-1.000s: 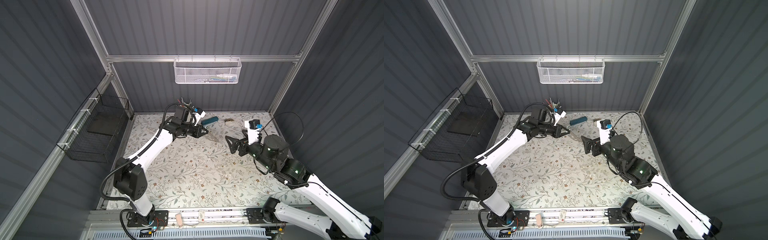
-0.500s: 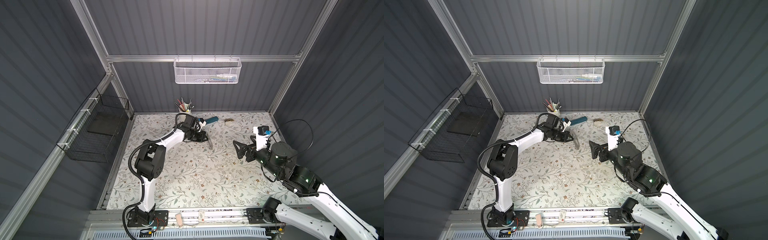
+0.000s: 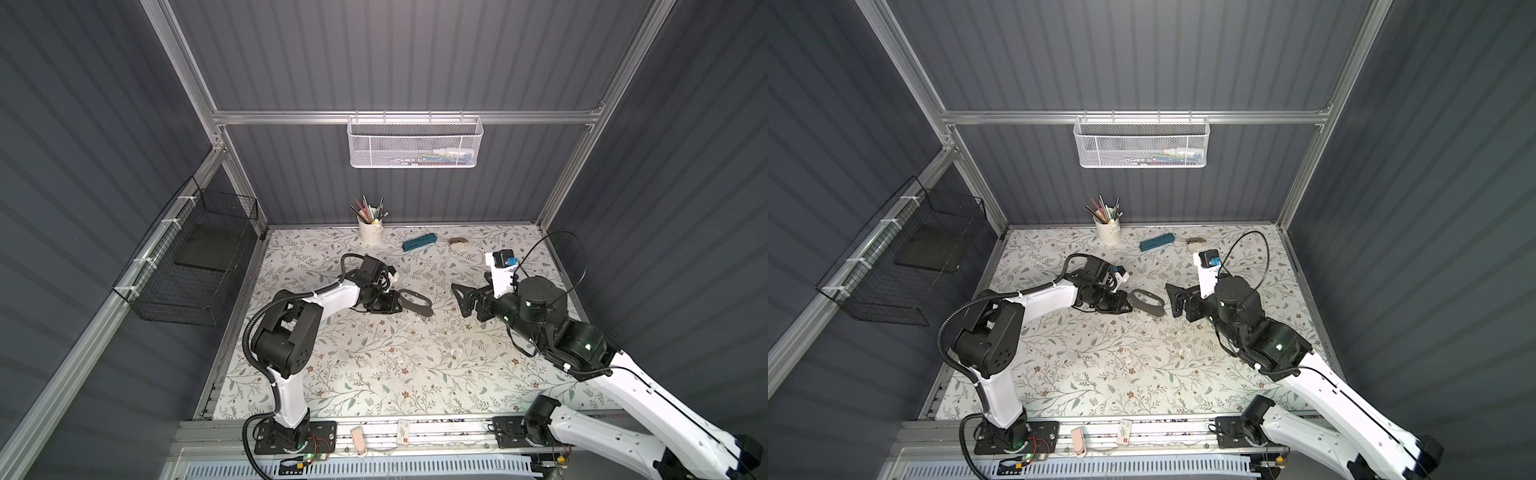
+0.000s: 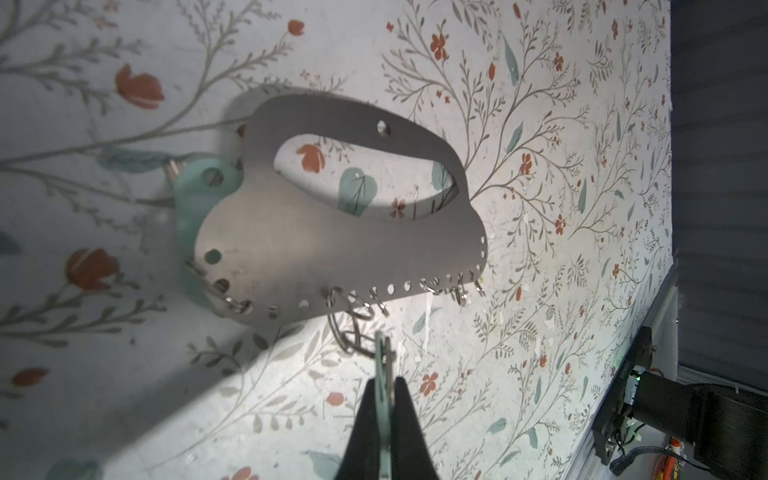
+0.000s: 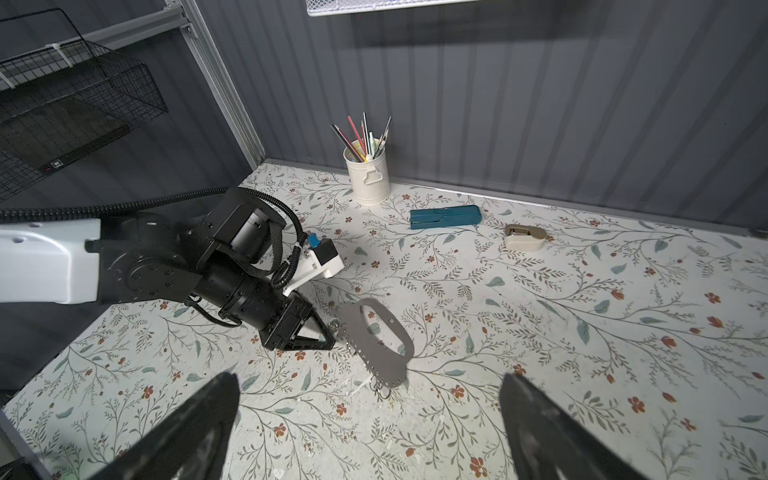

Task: Put the keys on the keyring

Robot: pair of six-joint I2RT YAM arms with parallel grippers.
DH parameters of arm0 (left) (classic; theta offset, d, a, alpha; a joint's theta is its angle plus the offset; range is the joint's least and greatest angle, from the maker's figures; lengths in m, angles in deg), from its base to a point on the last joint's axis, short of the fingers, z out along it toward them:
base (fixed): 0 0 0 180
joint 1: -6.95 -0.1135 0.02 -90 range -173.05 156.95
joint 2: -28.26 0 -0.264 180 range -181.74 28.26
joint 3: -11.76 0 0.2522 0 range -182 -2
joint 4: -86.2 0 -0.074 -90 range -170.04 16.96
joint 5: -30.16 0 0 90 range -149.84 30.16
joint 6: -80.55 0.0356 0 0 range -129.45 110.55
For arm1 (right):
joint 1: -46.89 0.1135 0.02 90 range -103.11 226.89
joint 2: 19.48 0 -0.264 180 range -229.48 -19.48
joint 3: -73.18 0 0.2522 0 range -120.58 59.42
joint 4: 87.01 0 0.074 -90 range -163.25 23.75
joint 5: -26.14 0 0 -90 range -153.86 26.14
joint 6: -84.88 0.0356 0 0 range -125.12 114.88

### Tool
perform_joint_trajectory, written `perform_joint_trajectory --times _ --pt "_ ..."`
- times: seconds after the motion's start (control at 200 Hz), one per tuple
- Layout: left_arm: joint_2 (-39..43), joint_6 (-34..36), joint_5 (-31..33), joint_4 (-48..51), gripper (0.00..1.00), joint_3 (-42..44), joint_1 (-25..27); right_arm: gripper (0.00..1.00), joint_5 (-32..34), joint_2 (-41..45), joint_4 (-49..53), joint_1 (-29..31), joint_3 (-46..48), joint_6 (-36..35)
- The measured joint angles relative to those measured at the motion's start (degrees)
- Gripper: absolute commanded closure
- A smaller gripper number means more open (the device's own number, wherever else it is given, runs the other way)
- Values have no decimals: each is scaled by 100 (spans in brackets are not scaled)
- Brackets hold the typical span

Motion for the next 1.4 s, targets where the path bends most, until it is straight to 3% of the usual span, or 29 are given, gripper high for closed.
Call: perform_joint_trajectory --times 0.25,0.495,0.585,0.735,1.111,1.186,1.251,1.401 --pt "212 -70 48 173 100 498 0 1 -142 -251 -201 -15 0 -15" --pt "286 -74 160 673 91 780 2 1 -238 -446 -275 -61 -7 -57" --pt "352 13 234 909 82 791 2 1 -264 -483 -315 -90 -7 -57" --pt "479 129 273 1193 55 791 2 1 -321 -551 -396 -111 -7 -57" --pt "1423 319 887 1873 31 664 -334 1 -201 -575 -466 -221 -7 -48" --pt "1869 317 1145 1886 22 525 -468 1 -85 -564 -461 -264 -4 -26" --pt "2262 234 1443 1840 1 424 -555 1 50 -518 -466 -326 24 28" --pt "3191 7 2686 1539 0 367 -579 1 511 -264 -505 -542 286 181"
